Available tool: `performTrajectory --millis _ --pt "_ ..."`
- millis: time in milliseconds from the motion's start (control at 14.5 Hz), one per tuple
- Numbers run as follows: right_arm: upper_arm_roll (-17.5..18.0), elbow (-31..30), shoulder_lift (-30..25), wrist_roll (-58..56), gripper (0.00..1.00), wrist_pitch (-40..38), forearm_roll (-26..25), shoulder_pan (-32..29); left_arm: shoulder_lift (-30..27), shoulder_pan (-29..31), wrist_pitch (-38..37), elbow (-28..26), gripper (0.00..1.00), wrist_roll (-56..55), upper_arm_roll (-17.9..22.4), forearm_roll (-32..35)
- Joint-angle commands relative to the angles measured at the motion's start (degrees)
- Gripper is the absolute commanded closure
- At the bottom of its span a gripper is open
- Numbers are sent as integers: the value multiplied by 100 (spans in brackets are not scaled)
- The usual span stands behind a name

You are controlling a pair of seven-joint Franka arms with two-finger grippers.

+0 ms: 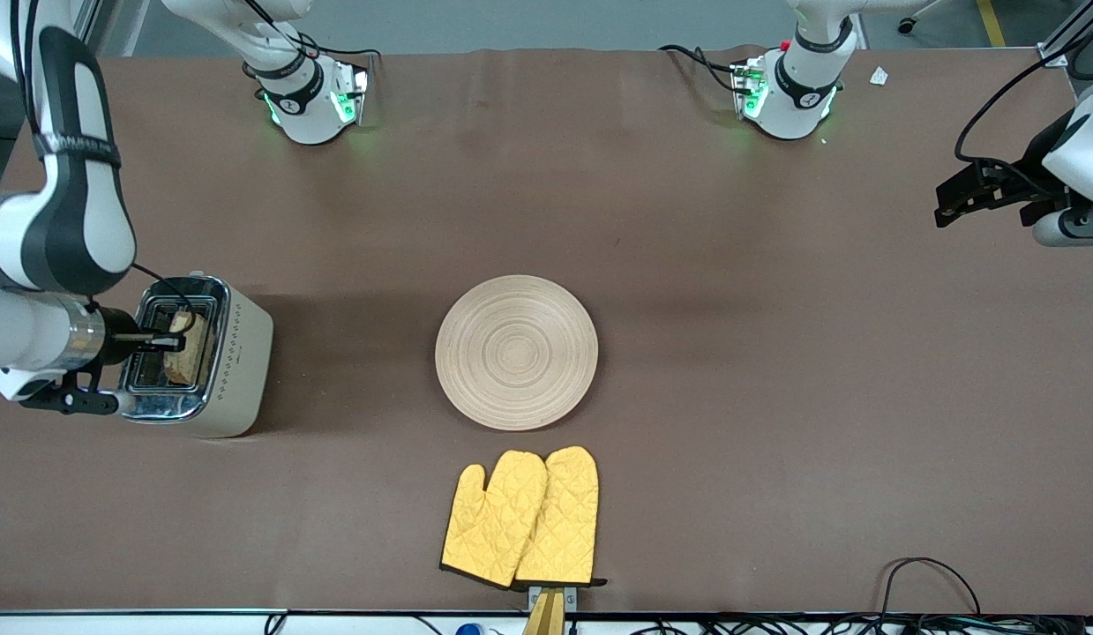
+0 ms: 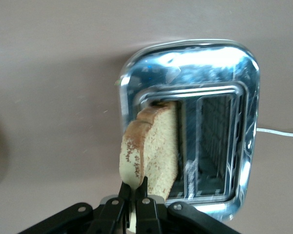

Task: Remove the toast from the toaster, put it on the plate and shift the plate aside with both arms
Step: 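Lift the toast out and lower it onto the wooden plate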

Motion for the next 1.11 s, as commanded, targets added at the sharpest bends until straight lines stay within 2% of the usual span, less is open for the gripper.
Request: performTrajectory --millis 0,138,346,691,1037 --pt "28 172 -331 204 99 -417 31 520 -41 34 -78 110 0 51 -4 -43" --pt "36 208 -332 703 99 -384 67 941 -93 51 -87 110 0 77 5 -34" --pt "28 208 -244 1661 99 -174 408 1601 -120 51 -113 101 0 59 23 -25" --pt "28 120 563 2831 98 1196 1533 2401 -111 51 -105 92 0 68 40 -60" --pt "28 -20 1302 3088 98 2865 2507 3095 -111 51 -113 75 0 77 40 -69"
